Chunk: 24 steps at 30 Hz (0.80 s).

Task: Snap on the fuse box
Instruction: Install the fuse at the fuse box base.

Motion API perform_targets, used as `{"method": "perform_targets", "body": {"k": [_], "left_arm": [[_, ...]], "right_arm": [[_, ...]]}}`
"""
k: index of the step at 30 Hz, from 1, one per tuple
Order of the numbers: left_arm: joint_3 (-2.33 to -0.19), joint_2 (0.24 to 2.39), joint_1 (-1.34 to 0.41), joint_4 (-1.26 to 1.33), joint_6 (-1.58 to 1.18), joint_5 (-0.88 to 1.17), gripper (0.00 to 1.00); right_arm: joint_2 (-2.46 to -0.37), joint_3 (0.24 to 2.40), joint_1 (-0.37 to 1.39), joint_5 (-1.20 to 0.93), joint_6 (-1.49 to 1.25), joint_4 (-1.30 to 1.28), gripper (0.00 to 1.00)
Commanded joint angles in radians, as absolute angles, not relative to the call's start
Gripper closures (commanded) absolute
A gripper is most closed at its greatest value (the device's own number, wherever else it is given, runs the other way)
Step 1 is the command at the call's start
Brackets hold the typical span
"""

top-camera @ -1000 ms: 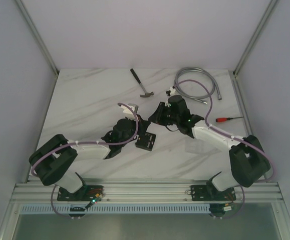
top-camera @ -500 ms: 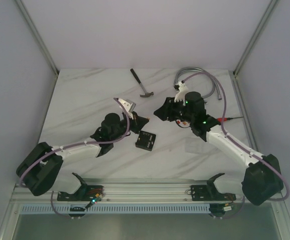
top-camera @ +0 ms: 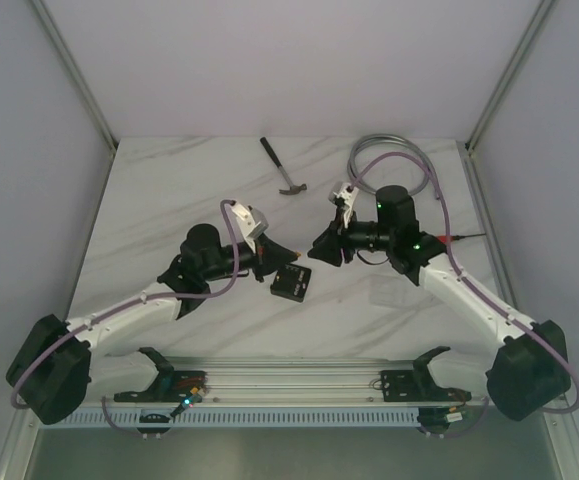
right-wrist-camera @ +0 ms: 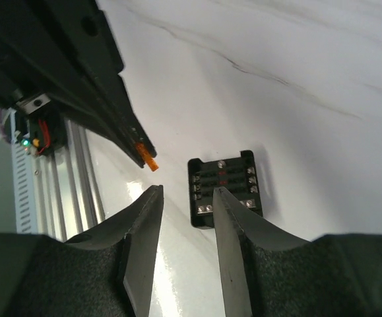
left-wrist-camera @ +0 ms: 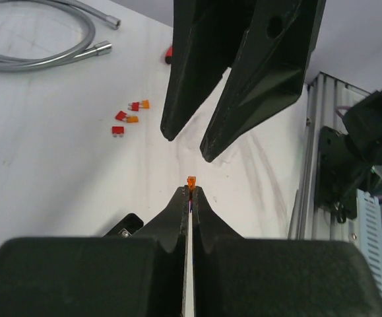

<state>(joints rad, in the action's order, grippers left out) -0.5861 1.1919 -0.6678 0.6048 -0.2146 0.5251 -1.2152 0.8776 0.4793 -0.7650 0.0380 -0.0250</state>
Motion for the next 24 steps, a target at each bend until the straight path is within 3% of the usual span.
{"method": "perform_targets", "body": {"k": [1, 10, 24], "left_arm": [[-0.607, 1.154, -0.66, 0.556, -0.146, 0.655, 1.0], [-0.658, 1.166, -0.66, 0.546, -0.13, 0.731, 1.0], [-0.681, 1.195, -0.662, 0.573, -0.15, 0.816, 1.0]], "right_arm": [[-1.168, 0.867, 0.478, -0.944, 0.161, -0.034, 0.58], [-1.174, 0.897, 0.486, -1.058, 0.207, -0.051, 0.6], [-1.187, 0.924, 0.506, -1.099, 0.25, -0.077, 0.71]]}}
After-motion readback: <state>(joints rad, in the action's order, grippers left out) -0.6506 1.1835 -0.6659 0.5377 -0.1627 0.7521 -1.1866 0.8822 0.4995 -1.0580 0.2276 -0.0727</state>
